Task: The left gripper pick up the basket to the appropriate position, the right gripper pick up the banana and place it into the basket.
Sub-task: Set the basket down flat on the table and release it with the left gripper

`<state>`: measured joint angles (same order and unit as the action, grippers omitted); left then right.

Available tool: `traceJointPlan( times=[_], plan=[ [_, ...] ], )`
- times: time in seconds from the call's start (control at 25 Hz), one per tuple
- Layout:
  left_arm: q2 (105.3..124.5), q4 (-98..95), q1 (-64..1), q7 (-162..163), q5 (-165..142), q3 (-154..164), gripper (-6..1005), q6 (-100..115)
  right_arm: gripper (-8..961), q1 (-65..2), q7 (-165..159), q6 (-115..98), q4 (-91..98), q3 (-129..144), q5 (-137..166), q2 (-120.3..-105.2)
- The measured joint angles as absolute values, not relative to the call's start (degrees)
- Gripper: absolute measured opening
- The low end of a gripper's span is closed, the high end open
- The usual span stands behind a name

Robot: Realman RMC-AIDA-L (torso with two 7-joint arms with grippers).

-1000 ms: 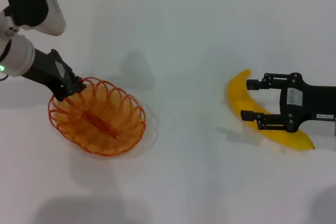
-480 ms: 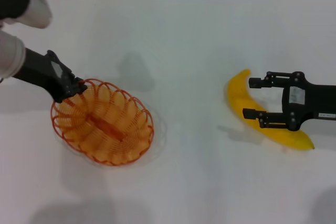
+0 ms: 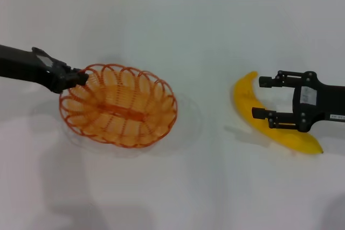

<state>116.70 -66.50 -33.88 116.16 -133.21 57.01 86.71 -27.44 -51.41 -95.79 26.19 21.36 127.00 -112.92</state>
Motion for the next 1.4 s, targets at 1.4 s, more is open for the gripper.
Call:
traceJointPlan(
  times=[1.4],
  plan=[
    [116.82, -34.0, -52.7, 129.0, -142.3, 56.1, 76, 66.2, 651, -28.3, -51.4, -95.4, 26.2, 21.4, 124.1, -113.28]
  ],
)
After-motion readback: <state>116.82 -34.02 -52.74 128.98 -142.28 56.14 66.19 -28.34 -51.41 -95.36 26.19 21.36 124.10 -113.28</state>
